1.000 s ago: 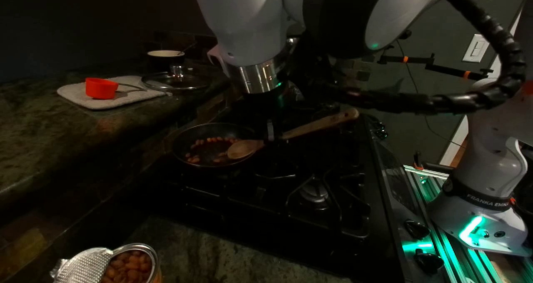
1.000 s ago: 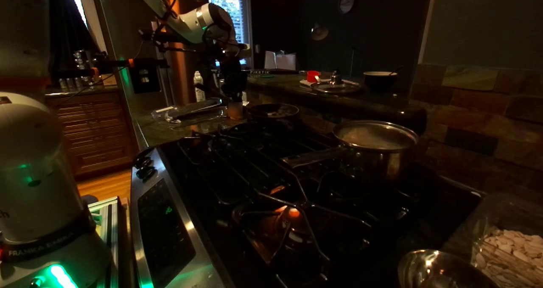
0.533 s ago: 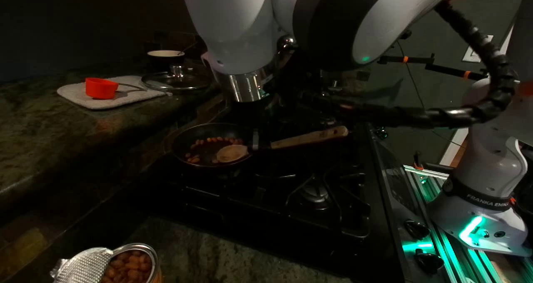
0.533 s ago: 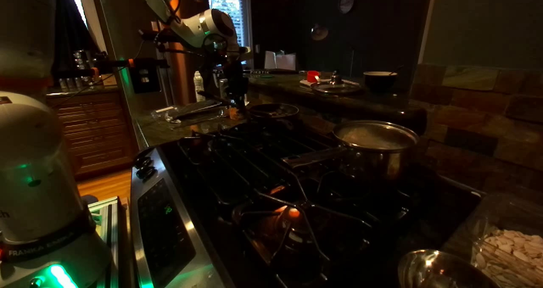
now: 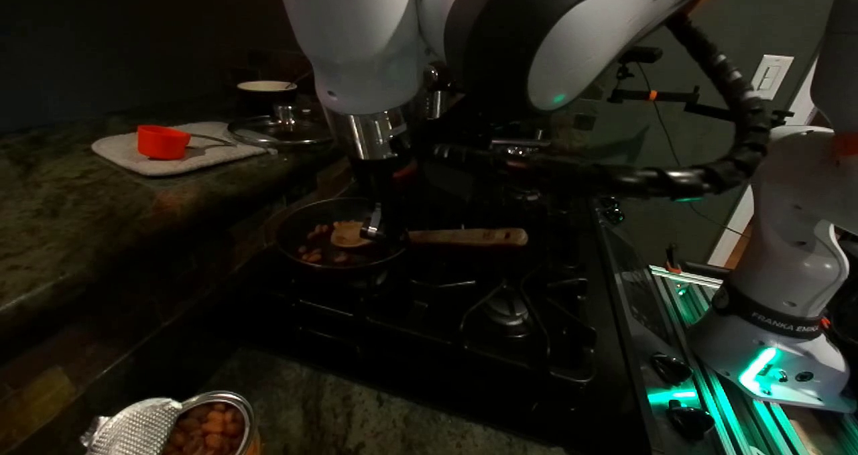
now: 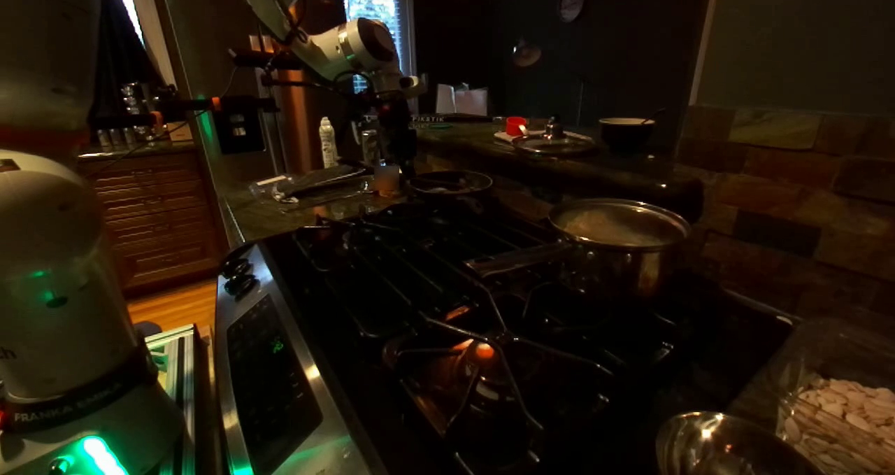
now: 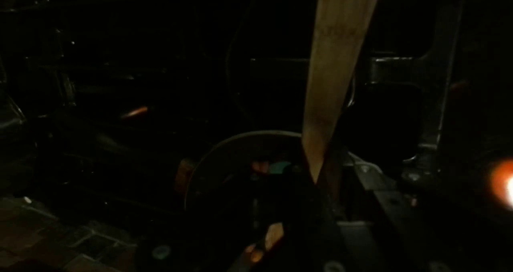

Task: Use the spoon to stir the contents in the pan

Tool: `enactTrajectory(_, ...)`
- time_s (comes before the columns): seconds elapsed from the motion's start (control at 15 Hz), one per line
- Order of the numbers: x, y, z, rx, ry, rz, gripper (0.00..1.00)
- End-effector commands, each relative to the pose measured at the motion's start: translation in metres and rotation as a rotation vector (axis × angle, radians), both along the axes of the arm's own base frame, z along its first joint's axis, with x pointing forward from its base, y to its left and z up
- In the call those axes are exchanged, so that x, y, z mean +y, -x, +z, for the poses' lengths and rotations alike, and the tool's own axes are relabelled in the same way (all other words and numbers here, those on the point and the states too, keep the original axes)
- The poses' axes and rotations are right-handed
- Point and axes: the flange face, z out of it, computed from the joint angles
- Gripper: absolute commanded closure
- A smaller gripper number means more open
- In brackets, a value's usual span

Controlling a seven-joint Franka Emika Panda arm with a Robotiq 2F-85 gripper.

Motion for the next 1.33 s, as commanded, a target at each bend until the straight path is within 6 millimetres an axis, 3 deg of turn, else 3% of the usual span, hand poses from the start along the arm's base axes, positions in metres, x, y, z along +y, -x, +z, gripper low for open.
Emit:
enactTrajectory(0.0,-0.007,-0.013,0.001,-0.065,0.015,-0.079,0.95)
enactTrajectory(0.4,-0.028,-0.017,-0.001,-0.047,0.063,-0.131,0.95)
enactTrajectory(0.8,-0.034,-0.009,-0.008,0.041,0.121,-0.150,0.95)
enactTrajectory(1.27,-0.021,0.011,0.001,0.144,0.160,-0.095,0.95)
